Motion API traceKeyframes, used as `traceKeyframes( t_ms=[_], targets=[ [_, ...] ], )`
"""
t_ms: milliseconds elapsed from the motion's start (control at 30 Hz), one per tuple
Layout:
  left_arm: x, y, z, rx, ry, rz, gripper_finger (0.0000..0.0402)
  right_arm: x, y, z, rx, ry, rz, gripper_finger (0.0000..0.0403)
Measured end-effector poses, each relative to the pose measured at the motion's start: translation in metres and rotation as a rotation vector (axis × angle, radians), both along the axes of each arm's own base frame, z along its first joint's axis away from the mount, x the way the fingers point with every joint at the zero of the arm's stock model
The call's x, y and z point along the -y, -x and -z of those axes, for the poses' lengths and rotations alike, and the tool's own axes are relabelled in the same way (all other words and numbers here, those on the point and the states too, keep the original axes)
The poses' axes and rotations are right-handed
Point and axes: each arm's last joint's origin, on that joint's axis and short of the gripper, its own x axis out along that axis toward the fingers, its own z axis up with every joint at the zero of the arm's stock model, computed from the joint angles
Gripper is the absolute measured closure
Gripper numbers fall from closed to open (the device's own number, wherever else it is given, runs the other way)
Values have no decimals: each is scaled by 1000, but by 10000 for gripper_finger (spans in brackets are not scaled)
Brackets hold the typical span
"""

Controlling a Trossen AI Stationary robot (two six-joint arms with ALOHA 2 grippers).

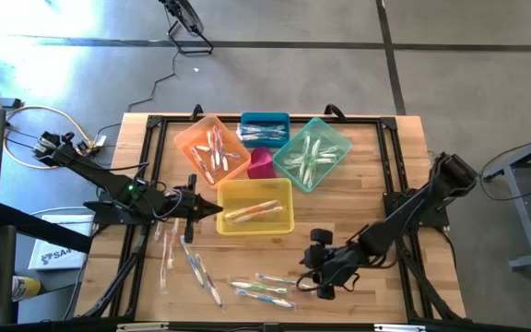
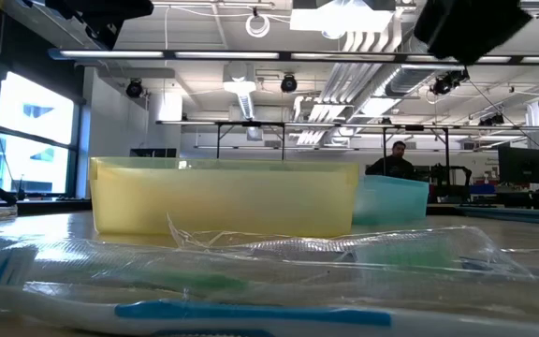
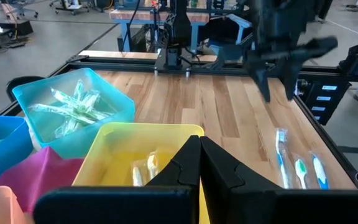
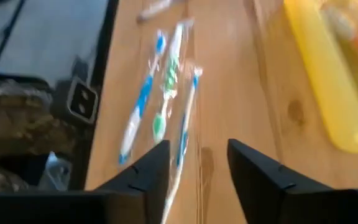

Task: Pick & Place Toothbrushes
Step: Put the blue toothbrush into the blue bin

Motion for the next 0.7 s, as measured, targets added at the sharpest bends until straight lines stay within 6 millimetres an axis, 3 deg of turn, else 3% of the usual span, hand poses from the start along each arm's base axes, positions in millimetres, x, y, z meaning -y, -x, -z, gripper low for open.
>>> traceKeyframes(
  t_ms=[200, 433, 700],
  targets=[
    [0, 0, 2, -15, -8, 0, 401, -6, -7, 33, -114, 14, 42, 209],
    [0, 1, 4, -36, -18, 0, 401, -14, -12, 69, -259, -65, 66, 210],
    [-1, 1, 5, -52, -26, 0, 401, -20, -17, 76, -281, -178, 76, 214]
  ],
)
